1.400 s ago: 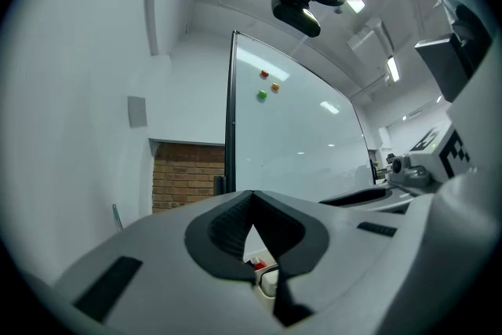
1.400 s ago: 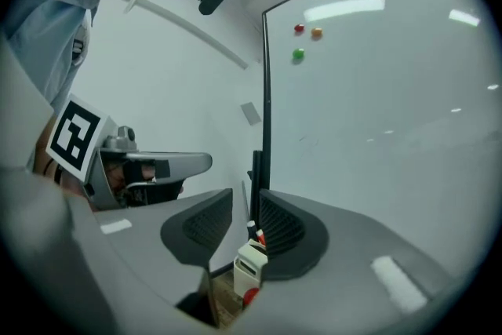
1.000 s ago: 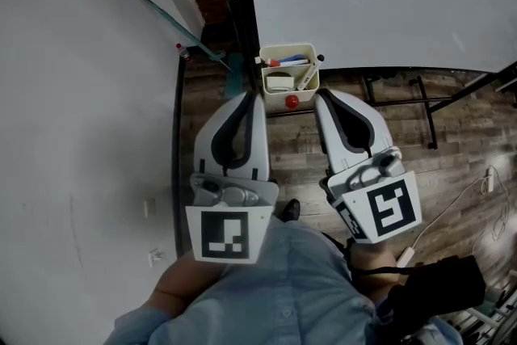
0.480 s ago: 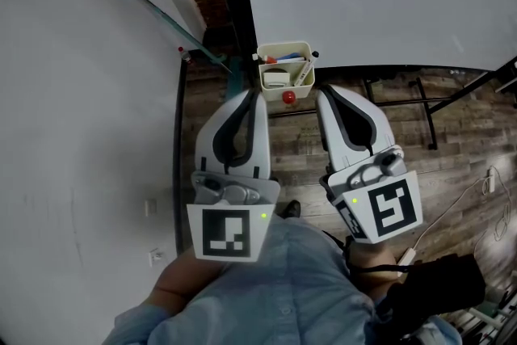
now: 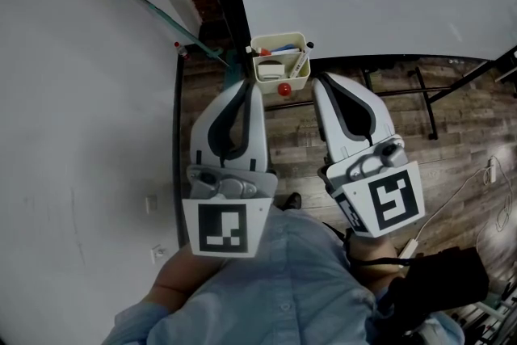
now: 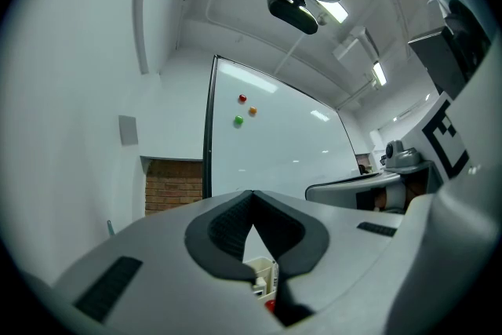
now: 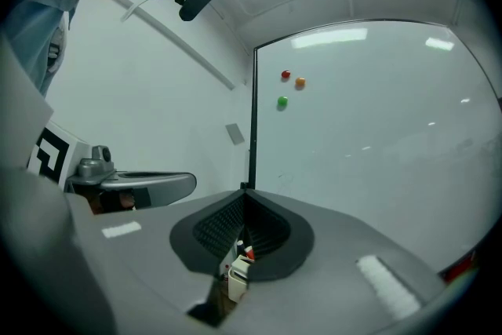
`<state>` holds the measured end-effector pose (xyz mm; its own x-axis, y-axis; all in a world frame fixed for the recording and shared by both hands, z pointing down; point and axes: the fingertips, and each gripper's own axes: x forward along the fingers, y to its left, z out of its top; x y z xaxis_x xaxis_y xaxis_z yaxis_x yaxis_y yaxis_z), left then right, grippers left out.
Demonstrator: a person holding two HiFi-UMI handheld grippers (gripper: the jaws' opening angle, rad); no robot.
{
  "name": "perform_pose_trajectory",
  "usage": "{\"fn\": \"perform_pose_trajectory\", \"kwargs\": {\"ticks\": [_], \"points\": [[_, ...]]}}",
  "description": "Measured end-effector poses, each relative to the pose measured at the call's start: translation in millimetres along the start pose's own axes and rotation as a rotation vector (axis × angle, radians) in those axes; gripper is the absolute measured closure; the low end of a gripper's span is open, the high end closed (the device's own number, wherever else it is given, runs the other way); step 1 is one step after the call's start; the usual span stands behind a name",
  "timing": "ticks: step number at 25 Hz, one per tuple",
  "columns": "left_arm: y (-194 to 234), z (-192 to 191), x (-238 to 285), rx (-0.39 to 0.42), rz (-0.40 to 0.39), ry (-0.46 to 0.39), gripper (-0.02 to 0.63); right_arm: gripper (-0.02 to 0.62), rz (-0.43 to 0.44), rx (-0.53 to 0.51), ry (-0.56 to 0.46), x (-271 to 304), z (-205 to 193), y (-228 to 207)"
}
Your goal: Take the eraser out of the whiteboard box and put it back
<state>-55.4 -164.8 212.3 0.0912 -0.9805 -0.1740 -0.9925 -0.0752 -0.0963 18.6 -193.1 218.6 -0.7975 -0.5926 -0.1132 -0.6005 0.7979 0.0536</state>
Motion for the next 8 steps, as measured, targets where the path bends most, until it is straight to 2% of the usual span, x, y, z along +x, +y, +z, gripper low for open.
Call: {"fn": "perform_pose_trajectory", "kwargs": {"ticks": [8], "points": [[-1.4,-1.7,0.8,0.002,0.002,0.002,0.601,0.595,0.003,-0.004,-0.001,-0.5,-1.3,-1.3]]}}
